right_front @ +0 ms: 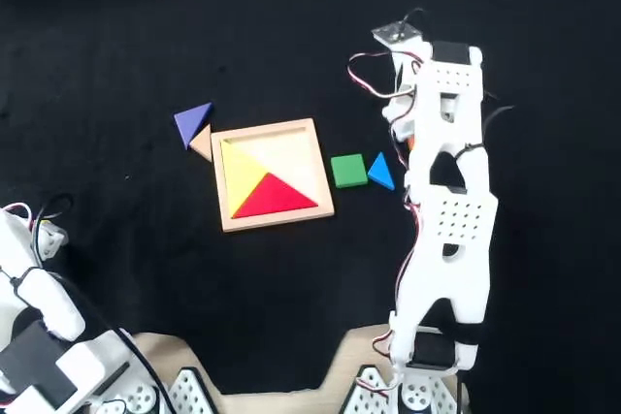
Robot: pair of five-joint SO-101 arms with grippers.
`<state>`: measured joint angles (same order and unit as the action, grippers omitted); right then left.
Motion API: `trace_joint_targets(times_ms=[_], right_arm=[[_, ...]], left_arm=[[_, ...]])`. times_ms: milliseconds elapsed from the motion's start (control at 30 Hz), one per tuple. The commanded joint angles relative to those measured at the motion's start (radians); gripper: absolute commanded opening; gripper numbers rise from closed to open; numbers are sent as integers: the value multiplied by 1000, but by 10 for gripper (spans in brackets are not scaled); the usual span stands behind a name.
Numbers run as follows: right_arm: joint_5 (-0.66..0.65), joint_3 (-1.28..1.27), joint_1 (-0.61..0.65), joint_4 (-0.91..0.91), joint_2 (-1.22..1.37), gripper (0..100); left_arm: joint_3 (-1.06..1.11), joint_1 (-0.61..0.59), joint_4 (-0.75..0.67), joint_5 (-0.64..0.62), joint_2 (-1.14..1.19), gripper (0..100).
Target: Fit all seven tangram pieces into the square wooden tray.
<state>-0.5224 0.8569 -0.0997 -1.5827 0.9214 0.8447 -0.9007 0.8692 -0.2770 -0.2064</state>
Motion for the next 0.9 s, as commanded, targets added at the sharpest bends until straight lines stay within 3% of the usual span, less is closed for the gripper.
trace_joint_targets(times_ms=[0, 267, 867], right_arm=[[-9, 65, 38, -15, -10, 266], [-3, 64, 91, -17, -7, 266], [-9, 117, 14, 2, 142, 266]], left_arm=[[-12, 13, 6, 11, -5, 227], [-12, 13, 6, 11, -5, 227], [-8, 10, 6, 11, -5, 227]])
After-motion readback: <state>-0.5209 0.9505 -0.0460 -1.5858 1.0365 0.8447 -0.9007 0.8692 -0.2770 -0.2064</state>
